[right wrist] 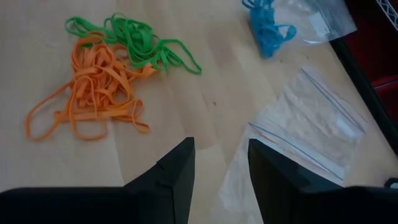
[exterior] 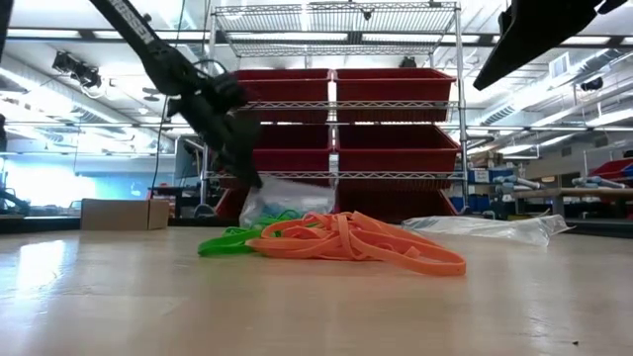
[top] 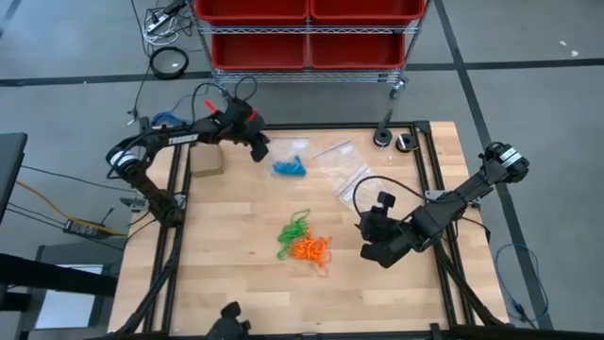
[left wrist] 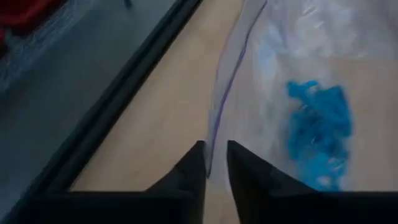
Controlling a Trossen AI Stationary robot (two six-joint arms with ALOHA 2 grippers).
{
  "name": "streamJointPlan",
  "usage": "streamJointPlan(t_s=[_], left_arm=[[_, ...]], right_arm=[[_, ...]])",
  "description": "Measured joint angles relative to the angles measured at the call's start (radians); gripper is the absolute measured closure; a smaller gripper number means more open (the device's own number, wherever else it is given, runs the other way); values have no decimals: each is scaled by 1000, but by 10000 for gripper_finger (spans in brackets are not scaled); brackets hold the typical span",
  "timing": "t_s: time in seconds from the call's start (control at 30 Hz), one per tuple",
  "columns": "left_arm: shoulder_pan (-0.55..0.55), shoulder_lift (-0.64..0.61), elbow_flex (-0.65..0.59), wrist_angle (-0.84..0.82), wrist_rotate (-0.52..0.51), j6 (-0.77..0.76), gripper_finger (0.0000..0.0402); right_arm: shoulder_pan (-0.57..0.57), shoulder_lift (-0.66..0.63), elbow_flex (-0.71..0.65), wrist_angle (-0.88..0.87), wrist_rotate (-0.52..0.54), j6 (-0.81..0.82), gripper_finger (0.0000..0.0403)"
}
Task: Sort rubber bands
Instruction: Close the top left transparent zip bag, then put the green rubber band into the bottom transparent zip bag
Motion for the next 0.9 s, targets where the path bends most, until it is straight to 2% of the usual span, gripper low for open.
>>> streamJointPlan(t_s=[0.2,0.3,0.4,0.53,0.63,0.77,0.9], left_arm=[[21,15,0,22,-98,-16,233],[28,10,2,30,-105,-28,198],[35,10,9,24,-126,-29,176],[35,9,10,22,-120,-29,168],[31,7,10,23,-65,-33,171],[2,-27,10,24,64,-78,176],[-90,-102,10,16,184,-118,183]], right_arm=[[3,0,0,10,0,2,266],[3,0,0,12,0,2,268],[3,0,0,14,2,4,268],[3,1,0,15,4,8,268],[3,1,0,9,4,8,268],[1,1,0,-26,5,8,268],[-23,1,0,-122,5,28,268]])
